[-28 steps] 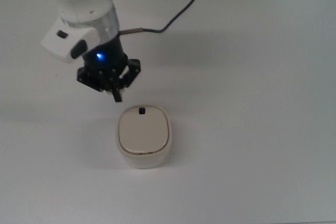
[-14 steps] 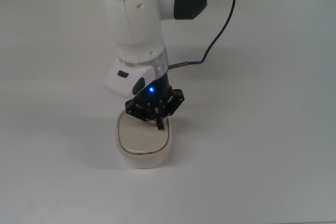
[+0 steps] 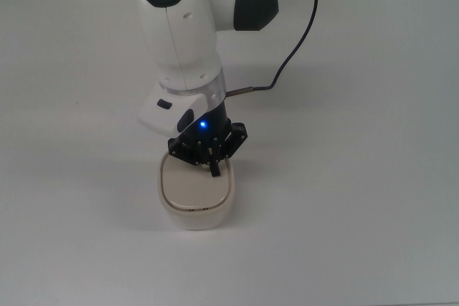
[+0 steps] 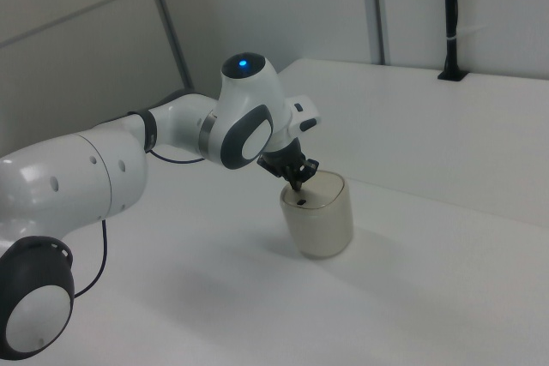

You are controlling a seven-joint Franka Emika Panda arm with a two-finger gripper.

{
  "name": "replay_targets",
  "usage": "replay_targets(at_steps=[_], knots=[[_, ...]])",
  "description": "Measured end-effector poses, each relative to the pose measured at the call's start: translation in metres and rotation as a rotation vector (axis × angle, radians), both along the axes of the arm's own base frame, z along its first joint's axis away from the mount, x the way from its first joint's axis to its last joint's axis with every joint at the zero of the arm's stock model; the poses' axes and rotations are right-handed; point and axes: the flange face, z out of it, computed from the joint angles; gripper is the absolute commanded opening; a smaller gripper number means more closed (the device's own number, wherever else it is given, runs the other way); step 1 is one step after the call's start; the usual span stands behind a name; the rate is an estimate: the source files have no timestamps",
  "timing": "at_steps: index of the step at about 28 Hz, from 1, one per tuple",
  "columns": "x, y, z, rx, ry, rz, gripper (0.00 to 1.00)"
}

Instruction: Open the trash can

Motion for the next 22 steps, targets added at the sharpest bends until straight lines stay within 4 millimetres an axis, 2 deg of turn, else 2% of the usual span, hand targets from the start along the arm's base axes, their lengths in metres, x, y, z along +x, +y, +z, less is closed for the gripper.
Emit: replay_targets(at_steps=[22], knots=[[-0.0009, -0.0009, -0.0022, -0.022, 0.003, 0.008, 0.0]])
